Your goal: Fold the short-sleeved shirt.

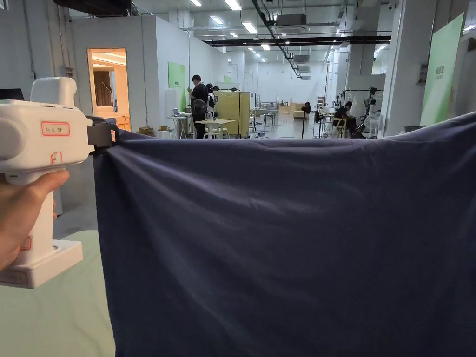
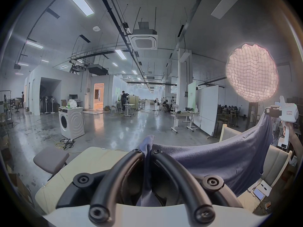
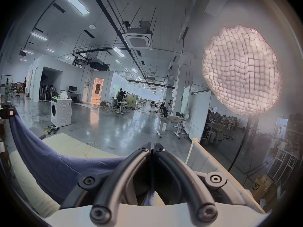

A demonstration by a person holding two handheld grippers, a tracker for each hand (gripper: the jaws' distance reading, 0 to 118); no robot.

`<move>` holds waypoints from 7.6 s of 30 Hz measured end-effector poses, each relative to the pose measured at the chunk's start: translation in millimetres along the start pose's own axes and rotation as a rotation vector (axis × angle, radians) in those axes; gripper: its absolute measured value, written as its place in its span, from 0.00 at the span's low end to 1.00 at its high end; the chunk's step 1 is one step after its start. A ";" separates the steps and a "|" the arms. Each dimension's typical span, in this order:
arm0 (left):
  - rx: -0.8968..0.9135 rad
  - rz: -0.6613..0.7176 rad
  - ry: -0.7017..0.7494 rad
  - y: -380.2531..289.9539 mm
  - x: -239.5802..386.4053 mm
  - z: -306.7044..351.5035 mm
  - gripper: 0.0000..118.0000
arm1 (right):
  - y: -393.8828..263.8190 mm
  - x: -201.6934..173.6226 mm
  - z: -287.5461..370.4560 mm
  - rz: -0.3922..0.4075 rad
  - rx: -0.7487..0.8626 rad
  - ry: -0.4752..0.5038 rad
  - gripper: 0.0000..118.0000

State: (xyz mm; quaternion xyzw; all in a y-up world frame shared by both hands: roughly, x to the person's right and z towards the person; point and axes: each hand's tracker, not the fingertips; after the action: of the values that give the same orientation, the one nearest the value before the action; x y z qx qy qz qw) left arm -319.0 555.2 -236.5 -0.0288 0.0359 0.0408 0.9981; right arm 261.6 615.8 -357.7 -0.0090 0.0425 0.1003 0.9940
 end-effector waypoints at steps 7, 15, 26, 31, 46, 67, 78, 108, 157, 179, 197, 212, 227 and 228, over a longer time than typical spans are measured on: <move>-0.023 0.023 0.015 -8.3 -11.9 -36.9 0.06 | -3.5 3.0 -6.7 -0.038 -0.007 -0.022 0.01; -0.052 0.038 0.013 -22.9 0.0 -90.1 0.06 | -3.0 1.4 -7.8 -0.047 -0.029 -0.063 0.01; -0.034 0.076 0.033 -28.5 -6.7 -148.4 0.06 | 1.6 -41.2 -128.1 -0.094 -0.059 -0.107 0.01; -0.052 0.060 0.032 -24.6 -13.7 -174.2 0.06 | 5.0 -51.8 -153.7 -0.052 -0.076 -0.115 0.01; -0.215 0.269 0.024 -157.3 -42.5 -200.8 0.06 | -95.8 -72.3 -187.9 -0.154 -0.190 -0.011 0.01; -0.409 0.276 -0.145 -391.7 -39.1 31.0 0.06 | -373.8 -81.3 83.8 -0.208 -0.379 0.124 0.01; -0.603 0.237 -0.154 -456.2 -56.6 88.3 0.06 | -445.1 -77.5 167.9 -0.189 -0.584 0.104 0.01; -0.387 -0.080 0.071 -362.1 -9.7 164.2 0.66 | -467.9 -46.2 207.0 -0.291 -0.609 0.124 0.83; -0.563 0.159 0.054 -394.8 -16.0 138.7 0.66 | -350.0 -160.3 243.1 -0.166 -0.284 0.202 0.00; -0.923 -0.039 -0.003 -484.4 -14.2 68.1 0.06 | -381.6 -136.7 247.4 -0.278 -0.442 0.137 0.00; -1.020 -0.130 0.001 -497.5 -8.9 50.6 0.06 | -481.3 -70.3 201.3 -0.237 -0.761 0.020 0.80; -0.998 -0.079 0.009 -491.6 -4.9 56.2 0.06 | -535.9 -72.4 149.4 -0.162 -0.820 0.126 0.22; -0.861 -0.003 -0.020 -475.2 -9.8 84.6 0.06 | -525.9 -64.6 160.5 -0.283 -0.757 0.165 0.00; -0.835 0.004 -0.027 -474.8 -17.7 88.9 0.05 | -522.9 -62.5 162.5 -0.296 -0.741 0.166 0.00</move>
State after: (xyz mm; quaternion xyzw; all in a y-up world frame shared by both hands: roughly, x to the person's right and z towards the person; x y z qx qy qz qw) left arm -290.8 86.7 -120.8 -0.4302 0.0032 0.0540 0.9011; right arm 318.7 95.3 -185.5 -0.3807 0.0820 -0.0364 0.9203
